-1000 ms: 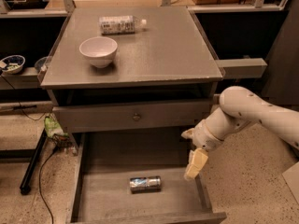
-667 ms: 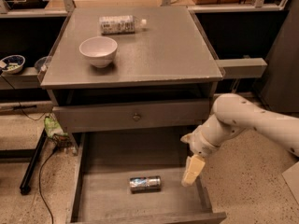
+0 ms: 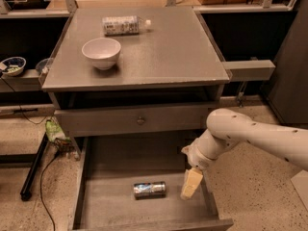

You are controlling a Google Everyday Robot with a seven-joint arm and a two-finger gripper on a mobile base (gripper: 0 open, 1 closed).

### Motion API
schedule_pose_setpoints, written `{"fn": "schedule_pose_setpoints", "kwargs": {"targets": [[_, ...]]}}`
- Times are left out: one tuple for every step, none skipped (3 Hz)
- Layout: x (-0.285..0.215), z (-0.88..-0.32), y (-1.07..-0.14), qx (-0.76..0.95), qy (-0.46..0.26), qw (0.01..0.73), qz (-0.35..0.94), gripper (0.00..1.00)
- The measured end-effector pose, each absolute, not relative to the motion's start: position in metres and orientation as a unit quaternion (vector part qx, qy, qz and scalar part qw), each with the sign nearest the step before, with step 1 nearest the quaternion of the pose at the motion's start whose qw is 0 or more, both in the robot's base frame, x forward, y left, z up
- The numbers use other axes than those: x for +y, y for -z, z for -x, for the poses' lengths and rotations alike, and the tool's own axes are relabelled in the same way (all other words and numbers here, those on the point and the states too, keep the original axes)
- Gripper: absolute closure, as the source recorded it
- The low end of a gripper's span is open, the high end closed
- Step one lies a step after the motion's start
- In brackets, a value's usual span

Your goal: Pick redbull can from middle drawer and place on counter

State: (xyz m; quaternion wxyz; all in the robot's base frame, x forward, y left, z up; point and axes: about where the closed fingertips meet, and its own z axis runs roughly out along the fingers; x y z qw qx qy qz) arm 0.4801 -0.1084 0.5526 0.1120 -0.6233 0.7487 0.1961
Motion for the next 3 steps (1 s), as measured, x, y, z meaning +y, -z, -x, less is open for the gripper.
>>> {"fn": "schedule_pose_setpoints", "kwargs": {"targets": [[-0.099,-0.487,-0.539,0.743,-0.219,0.126,0.619,0.00],[-0.080,-0.496,-0.523,0.734,-0.248,0.141,0.616,0.00],[-0.057,-0.504,-0.507,0.723,-0.270,0.149,0.618,0.00]]}}
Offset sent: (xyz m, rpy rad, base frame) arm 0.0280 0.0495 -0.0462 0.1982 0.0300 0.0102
